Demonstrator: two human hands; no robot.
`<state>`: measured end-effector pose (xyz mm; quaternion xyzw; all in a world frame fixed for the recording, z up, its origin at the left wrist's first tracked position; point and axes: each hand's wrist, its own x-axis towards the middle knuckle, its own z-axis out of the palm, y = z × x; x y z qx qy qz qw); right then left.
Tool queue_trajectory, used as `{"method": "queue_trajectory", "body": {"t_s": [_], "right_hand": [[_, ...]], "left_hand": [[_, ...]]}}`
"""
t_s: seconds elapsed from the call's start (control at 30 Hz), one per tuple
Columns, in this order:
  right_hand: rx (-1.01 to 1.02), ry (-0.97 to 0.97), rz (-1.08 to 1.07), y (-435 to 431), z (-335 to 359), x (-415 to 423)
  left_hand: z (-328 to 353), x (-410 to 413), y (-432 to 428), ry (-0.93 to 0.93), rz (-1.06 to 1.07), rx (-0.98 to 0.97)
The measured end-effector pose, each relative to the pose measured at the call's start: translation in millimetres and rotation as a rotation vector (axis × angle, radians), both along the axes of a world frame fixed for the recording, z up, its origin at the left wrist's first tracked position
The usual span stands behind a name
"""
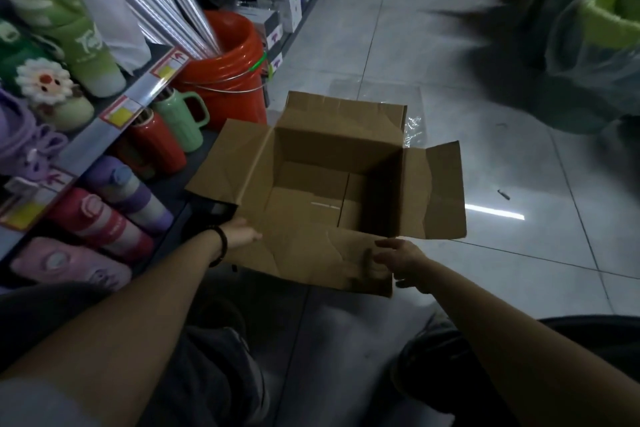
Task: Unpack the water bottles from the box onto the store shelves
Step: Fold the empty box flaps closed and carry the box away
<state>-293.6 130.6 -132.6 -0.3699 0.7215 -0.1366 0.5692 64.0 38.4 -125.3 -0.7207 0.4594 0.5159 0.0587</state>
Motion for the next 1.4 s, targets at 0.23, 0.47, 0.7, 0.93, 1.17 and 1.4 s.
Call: {"method": "queue_trajectory", "body": {"t_s": [0.23,0.47,0.7,0.93,1.17,1.4], "right_hand": [[-0.019,0.158,0.179,4,-11,-7],[0.066,0.271,0.176,-4,4,-21],[0.453,0.348,0.288,-14,38,-48],[0.608,0.377,0.290,-27,45,-54],[0.490,0.244,-0.018,-27,53,-84],[0.435,0.138,-0.314,-5,35,-95]], "left_hand": [[4,3,0,-0.033,-0.034,0.006],[12,-2,1,-0.214,-0.211,0.064],[41,-18,12,-0.313,-0.334,0.262],[42,-27,18,-0.364,-0.278,0.317],[34,-15,25,-0.193,0.055,0.292],[14,3,34,0.049,0.618,0.328]]}}
